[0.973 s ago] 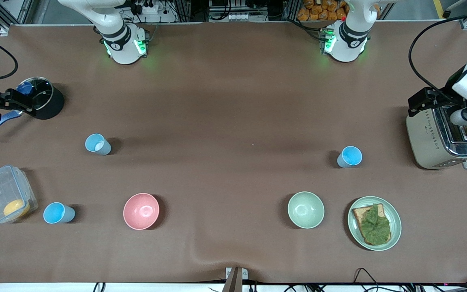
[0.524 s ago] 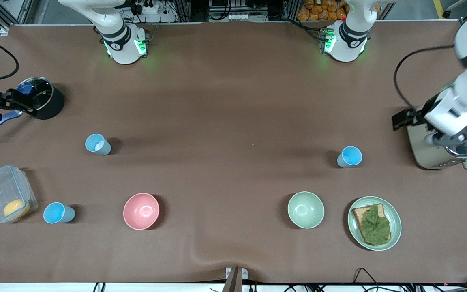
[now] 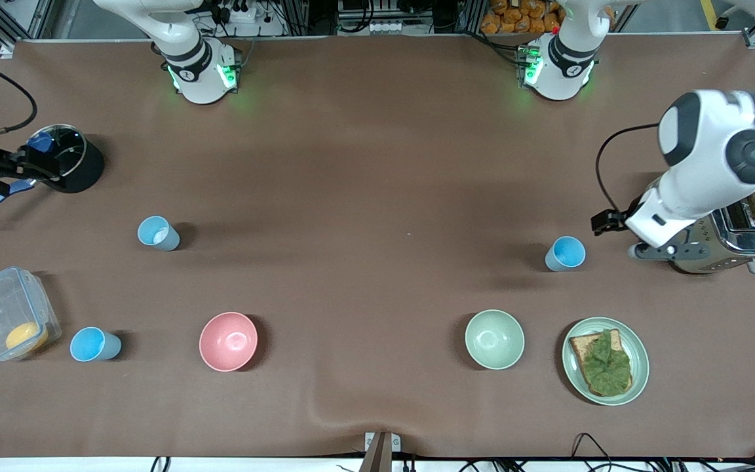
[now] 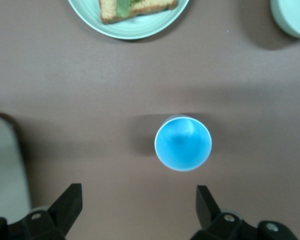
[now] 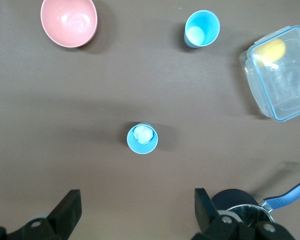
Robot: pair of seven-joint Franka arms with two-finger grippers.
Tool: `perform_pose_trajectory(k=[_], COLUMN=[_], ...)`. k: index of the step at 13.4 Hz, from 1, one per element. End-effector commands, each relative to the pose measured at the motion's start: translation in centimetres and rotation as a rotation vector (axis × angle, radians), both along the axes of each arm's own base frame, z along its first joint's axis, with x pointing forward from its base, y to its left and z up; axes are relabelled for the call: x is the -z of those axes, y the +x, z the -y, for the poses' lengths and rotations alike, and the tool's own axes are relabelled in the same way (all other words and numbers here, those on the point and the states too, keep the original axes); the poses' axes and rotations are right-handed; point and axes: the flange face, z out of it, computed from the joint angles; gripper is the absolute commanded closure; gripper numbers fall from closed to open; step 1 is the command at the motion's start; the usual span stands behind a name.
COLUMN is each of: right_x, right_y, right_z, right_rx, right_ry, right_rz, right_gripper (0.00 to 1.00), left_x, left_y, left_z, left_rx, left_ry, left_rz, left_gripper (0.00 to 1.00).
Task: Stack blue cups with both arms
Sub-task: 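Grasp the blue cup with the left gripper while the right gripper grasps another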
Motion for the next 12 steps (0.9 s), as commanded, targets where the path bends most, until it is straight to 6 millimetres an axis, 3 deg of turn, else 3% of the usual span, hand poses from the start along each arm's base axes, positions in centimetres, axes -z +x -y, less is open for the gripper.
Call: perform_pose_trajectory(k=[1,3,5,7,8,10,11,12], right_x=[1.9,4.4,6.8,10.1,12.3,16.1,17.7,19.2], right_y=[0.7,1.6,2.1,2.7,2.5,1.6,1.1,0.7], right_z=[-2.2,-3.1,-3.5,-4.0,-4.0,-3.6,-3.7,-3.8], right_rx=[-0.038,-0.057,-0.053,-0.064,-0.066,-0.064,-0.067,-0.069], right_ry=[-0.025,-0.034,-0.037,-0.040,-0.039,-0.037,-0.038,-0.036], right_rz=[-0.038,-0.101,-0.144,-0.170,-0.165,-0.151,-0.151,-0.145], right_gripper=[0.00,0.00,0.00,0.00,0.00,0.00,0.00,0.00], left_x=[4.3,7.8,9.7,10.7,10.9,11.0,10.9,10.8], left_y=[0.6,0.4,0.0,0.0,-0.1,-0.1,0.0,0.1], left_z=[0.1,0.1,0.3,0.4,0.4,0.5,0.5,0.6], left_rx=[-0.015,-0.017,-0.016,-0.015,-0.018,-0.016,-0.016,-0.015], left_ry=[-0.058,-0.068,-0.071,-0.073,-0.074,-0.074,-0.074,-0.075], left_rz=[-0.012,-0.018,-0.013,-0.024,-0.029,-0.031,-0.028,-0.025], left_gripper=[0.00,0.00,0.03,0.27,0.45,0.91,1.00,1.00])
